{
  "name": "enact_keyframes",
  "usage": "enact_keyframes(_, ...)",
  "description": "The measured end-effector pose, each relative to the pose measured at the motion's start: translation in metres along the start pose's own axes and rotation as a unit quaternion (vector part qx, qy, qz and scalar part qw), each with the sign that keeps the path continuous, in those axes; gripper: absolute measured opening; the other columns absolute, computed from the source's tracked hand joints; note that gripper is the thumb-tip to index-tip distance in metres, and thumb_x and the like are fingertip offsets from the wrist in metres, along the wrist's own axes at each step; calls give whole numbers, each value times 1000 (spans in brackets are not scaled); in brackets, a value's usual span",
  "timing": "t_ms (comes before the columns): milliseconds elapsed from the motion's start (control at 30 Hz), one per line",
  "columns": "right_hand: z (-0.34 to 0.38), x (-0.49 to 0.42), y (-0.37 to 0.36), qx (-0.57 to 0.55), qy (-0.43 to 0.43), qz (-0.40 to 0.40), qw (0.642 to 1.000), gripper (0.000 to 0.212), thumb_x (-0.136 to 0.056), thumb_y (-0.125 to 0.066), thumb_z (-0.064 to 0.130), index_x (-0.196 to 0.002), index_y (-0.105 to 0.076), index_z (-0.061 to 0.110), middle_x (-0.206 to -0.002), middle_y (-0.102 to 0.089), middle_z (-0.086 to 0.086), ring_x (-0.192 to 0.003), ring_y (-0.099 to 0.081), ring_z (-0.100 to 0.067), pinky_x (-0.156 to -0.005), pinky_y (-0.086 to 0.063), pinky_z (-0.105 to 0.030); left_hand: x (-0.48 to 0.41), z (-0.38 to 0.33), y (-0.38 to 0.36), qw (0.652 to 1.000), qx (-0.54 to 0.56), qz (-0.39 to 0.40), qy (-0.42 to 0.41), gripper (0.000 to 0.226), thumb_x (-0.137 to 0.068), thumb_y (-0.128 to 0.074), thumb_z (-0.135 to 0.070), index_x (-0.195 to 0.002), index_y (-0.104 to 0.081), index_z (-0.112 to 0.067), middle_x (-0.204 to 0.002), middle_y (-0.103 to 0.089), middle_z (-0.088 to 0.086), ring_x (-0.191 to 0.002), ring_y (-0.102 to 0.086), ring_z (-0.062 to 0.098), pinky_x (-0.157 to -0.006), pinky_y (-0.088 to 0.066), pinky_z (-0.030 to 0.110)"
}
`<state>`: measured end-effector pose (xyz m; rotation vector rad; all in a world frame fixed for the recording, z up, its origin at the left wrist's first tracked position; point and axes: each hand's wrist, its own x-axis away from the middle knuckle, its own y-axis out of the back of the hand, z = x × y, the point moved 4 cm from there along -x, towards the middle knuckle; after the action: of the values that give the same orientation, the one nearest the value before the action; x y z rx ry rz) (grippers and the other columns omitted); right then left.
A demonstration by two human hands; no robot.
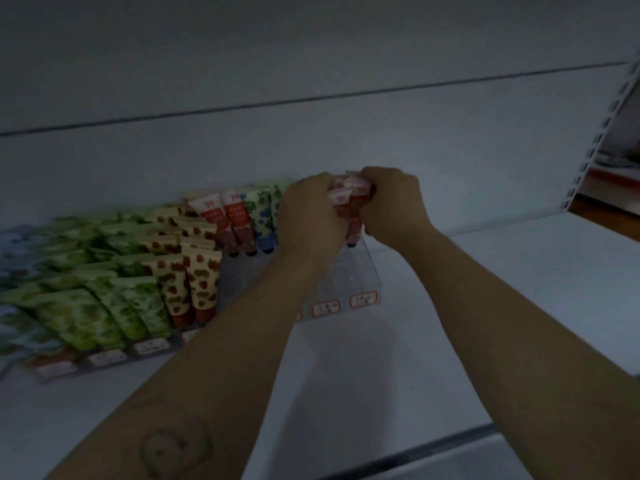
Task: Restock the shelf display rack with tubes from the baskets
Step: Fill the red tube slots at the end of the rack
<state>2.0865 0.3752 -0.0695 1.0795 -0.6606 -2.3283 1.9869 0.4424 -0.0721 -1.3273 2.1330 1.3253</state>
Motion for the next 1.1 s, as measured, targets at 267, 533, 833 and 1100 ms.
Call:
enact_keyframes(267, -1, 15, 15, -24, 27, 57, 998, 40, -78, -73, 14, -113, -55, 8, -96, -68, -9, -81, -62, -22, -70, -50, -30, 1, -3, 6, 995, -79, 52, 22, 30, -77, -64, -9, -105, -68, -18, -95, -70, 5, -84, -64, 23, -71, -54, 33)
enact_keyframes(533, -5, 34, 53, 55, 13, 153, 987, 74, -76, -78, 33, -136, -37, 16, -119, -60, -6, -102, -56, -20, -81, -45, -30, 21, -11, 24, 990, -69, 88, 81, 41, -77, -76, -24, -111, -53, -19, -94, -62, -3, -86, -61, 16, -74, -52, 31)
enact_keyframes(833, 35, 123, 80, 136, 50, 278, 949, 80, -73, -79, 41, -139, -37, 23, -128, -55, -2, -112, -54, -19, -91, -47, -33, 127, -53, 77, 965, -179, 180, 65, 57, -83, -69, -36, -133, -46, -21, -130, -53, 1, -114, -51, 22, -92, -47, 36)
enact_keyframes(1100, 44, 262, 81, 129, 63, 339, 930, 44, -78, -72, 40, -117, -55, 30, -101, -59, 12, -84, -55, -8, -74, -46, -26, 268, -75, 76, 969, -65, 237, -18, 36, -87, -65, -36, -120, -57, -24, -108, -58, -6, -100, -51, 13, -79, -46, 30)
